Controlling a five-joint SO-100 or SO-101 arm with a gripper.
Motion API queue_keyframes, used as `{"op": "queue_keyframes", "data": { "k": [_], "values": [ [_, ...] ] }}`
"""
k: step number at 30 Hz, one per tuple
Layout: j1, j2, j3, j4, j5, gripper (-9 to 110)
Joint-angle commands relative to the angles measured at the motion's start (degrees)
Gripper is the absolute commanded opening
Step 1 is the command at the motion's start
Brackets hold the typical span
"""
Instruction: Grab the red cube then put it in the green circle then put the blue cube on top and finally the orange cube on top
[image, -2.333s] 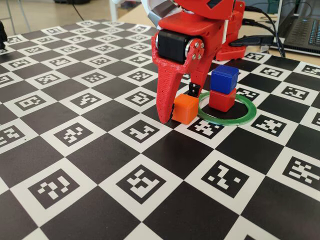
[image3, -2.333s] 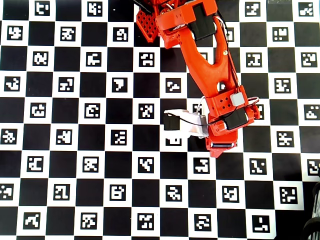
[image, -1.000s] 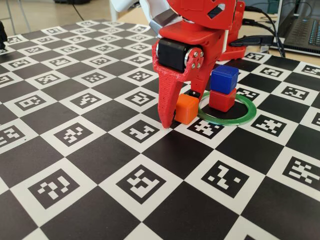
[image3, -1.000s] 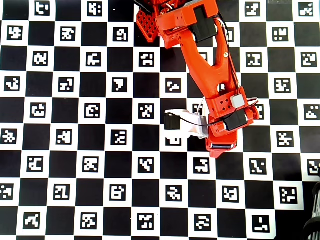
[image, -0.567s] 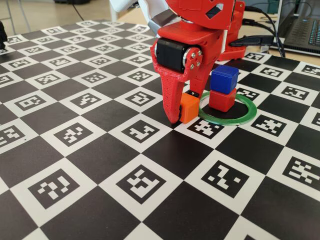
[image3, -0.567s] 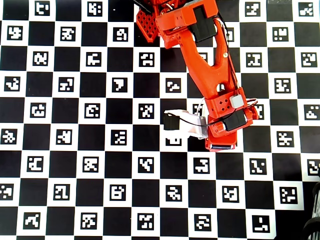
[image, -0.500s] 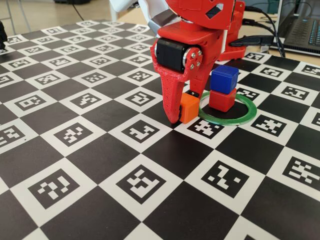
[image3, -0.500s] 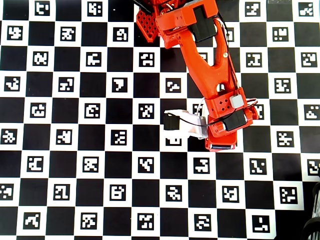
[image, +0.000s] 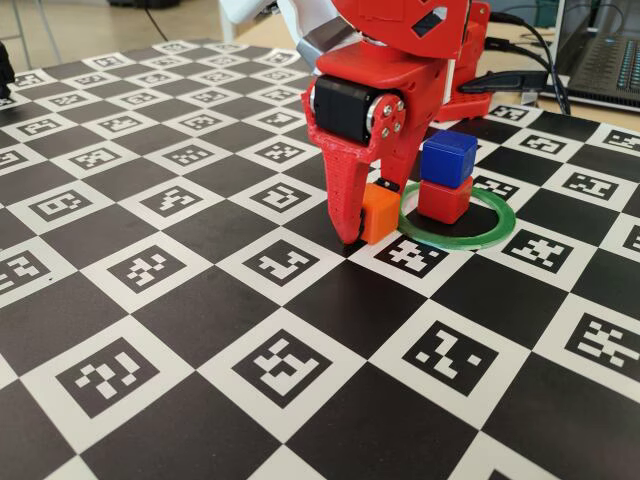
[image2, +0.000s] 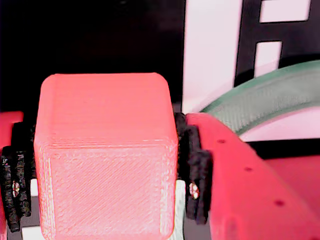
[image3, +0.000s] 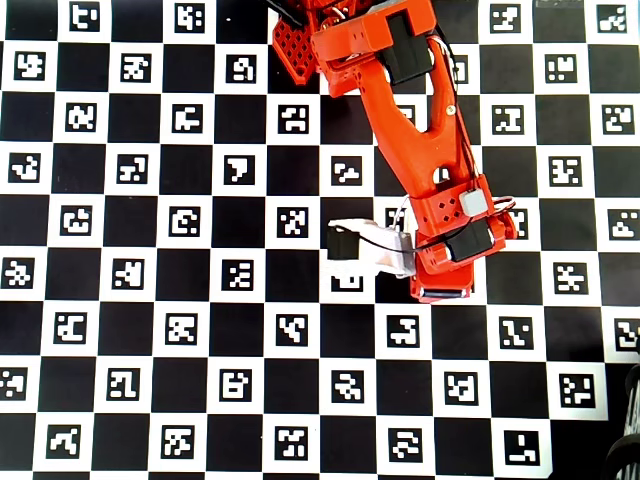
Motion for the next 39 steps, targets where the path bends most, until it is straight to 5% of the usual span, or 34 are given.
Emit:
{"op": "queue_keyframes", "data": {
  "k": [1,19,39],
  "values": [
    [1.1,8.3,-7.6,4.5,-0.2,6],
    [3.2,18.9,-14.9,20.0,-1.6,6],
    [-5.8,34.5,-3.7,26.7,4.2,6]
  ]
}}
